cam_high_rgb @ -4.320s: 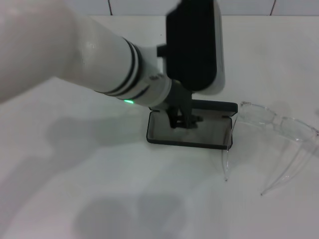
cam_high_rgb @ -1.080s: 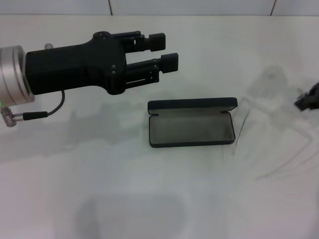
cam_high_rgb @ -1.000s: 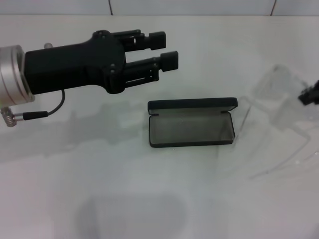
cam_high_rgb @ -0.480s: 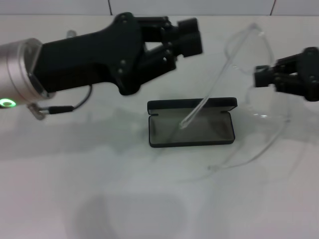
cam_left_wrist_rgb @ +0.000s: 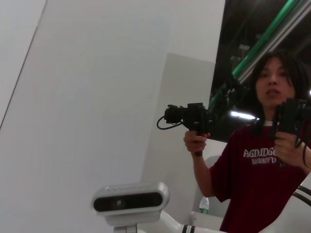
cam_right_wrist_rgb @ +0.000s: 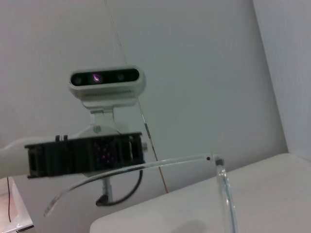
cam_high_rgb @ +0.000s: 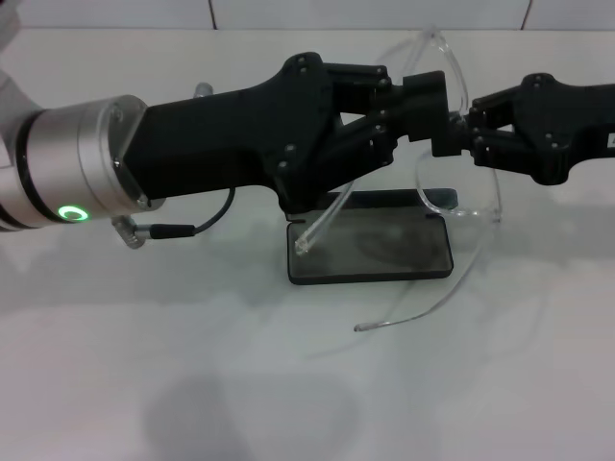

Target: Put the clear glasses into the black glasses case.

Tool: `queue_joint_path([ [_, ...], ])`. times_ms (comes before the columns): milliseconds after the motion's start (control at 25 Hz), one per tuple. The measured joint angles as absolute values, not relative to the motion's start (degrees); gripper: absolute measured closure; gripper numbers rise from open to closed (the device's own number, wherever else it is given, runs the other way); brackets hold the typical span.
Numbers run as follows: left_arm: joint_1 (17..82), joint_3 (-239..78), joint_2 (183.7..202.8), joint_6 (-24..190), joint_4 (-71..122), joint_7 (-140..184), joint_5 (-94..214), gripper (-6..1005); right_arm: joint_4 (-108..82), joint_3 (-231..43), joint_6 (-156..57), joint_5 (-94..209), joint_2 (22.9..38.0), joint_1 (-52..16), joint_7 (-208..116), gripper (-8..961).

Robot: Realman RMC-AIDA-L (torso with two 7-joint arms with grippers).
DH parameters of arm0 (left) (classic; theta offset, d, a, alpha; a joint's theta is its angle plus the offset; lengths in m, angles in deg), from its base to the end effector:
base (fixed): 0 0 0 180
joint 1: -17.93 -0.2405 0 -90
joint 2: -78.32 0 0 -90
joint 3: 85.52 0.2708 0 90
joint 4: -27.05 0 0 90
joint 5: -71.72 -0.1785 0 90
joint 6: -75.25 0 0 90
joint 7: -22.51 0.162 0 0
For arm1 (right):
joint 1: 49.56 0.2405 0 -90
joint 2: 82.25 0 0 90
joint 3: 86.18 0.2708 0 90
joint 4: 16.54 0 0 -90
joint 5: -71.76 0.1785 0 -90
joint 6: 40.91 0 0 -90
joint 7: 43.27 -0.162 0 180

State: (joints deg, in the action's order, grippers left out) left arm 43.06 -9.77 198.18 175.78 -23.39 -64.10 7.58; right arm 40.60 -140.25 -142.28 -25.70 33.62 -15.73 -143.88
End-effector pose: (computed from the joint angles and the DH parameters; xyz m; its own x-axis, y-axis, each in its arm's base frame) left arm -0.1196 0.2653 -0.0014 0.4866 0.2120 0.8475 0.0826 -0.9769 0.1970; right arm 0.1505 0.3212 0.0244 0.7986 -0.2411 -0.5514 -0.2510 -0.9662 0.0590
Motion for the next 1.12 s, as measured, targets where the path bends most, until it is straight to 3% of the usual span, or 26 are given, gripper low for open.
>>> queue_joint_path([
  [1120,47.23,-9.71,198.29,175.5,-11.02,-57.4,10.87,876,39.7,-143.78,-142.44,-19.51,33.65,-15.72,-140.87,851],
])
